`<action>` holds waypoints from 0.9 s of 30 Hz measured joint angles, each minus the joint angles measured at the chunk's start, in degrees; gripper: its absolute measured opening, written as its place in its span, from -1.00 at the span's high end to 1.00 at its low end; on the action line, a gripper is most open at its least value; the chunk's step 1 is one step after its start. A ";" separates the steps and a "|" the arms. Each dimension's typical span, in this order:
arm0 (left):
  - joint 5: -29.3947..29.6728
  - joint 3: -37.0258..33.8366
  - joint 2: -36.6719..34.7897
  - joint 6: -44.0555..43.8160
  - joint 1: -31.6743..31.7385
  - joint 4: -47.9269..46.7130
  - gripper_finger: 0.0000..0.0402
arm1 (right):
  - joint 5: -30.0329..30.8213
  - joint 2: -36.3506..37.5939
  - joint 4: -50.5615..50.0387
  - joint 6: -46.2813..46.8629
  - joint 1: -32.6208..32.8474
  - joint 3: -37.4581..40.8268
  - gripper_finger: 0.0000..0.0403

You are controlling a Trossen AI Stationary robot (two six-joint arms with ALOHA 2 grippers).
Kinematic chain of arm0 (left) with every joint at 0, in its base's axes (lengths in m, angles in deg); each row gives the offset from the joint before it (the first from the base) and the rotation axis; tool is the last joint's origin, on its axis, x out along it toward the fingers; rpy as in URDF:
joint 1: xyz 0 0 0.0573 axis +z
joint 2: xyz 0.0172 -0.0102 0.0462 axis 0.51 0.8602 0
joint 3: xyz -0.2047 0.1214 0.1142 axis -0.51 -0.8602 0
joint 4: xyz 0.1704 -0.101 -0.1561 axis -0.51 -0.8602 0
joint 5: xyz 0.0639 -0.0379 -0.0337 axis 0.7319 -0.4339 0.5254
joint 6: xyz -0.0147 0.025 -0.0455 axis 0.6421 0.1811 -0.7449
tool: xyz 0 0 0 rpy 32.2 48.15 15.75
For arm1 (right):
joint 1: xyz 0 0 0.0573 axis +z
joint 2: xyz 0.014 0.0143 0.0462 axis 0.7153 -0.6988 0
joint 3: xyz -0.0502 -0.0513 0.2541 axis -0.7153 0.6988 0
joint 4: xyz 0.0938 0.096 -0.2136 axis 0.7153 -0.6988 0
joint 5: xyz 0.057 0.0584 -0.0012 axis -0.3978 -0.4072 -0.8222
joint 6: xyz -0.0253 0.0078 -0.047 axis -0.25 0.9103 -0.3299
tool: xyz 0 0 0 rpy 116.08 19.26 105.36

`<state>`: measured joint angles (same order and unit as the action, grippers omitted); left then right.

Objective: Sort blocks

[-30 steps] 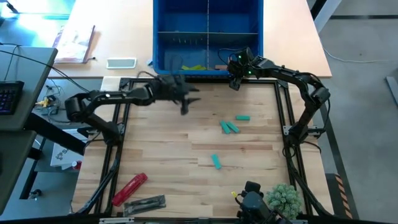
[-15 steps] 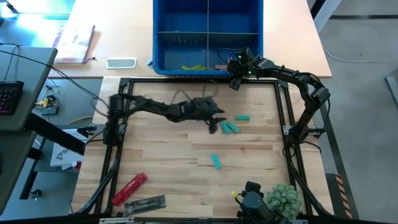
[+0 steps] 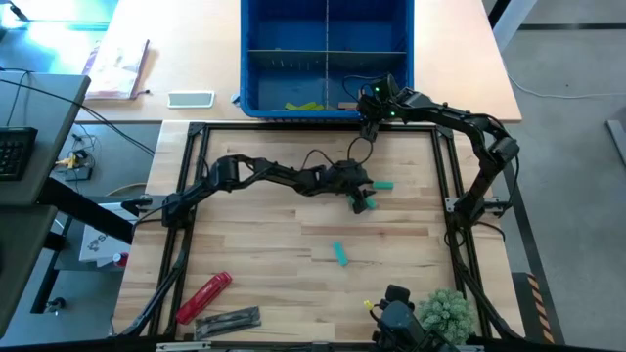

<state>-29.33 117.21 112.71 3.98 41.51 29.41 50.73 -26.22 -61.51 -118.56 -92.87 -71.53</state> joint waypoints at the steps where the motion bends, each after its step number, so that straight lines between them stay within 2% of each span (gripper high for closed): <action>1: -0.09 0.88 0.84 0.02 0.13 0.15 0.21 | 0.00 0.00 0.02 0.00 -0.02 0.00 0.03; 6: -0.35 3.89 4.21 -0.03 0.44 1.34 0.21 | 0.01 0.00 0.02 -0.01 -0.02 0.00 0.03; 17: -2.09 4.69 4.41 5.43 -0.51 -0.99 0.21 | -0.01 0.00 0.02 -0.01 -0.02 -0.02 0.03; 20: -5.22 4.82 3.28 5.74 -0.79 -5.98 0.21 | -0.03 0.00 0.02 0.00 -0.02 -0.02 0.03; 23: -5.87 4.97 2.15 7.19 -1.26 -10.83 0.21 | -0.03 0.00 0.02 0.00 -0.02 -0.02 0.03; 27: -5.06 4.94 -2.37 10.91 -1.79 -26.06 0.21 | -0.01 0.00 0.02 0.00 0.00 -0.02 0.03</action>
<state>-34.39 122.15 110.35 14.90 39.72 3.35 50.72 -26.22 -61.48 -118.56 -92.87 -71.55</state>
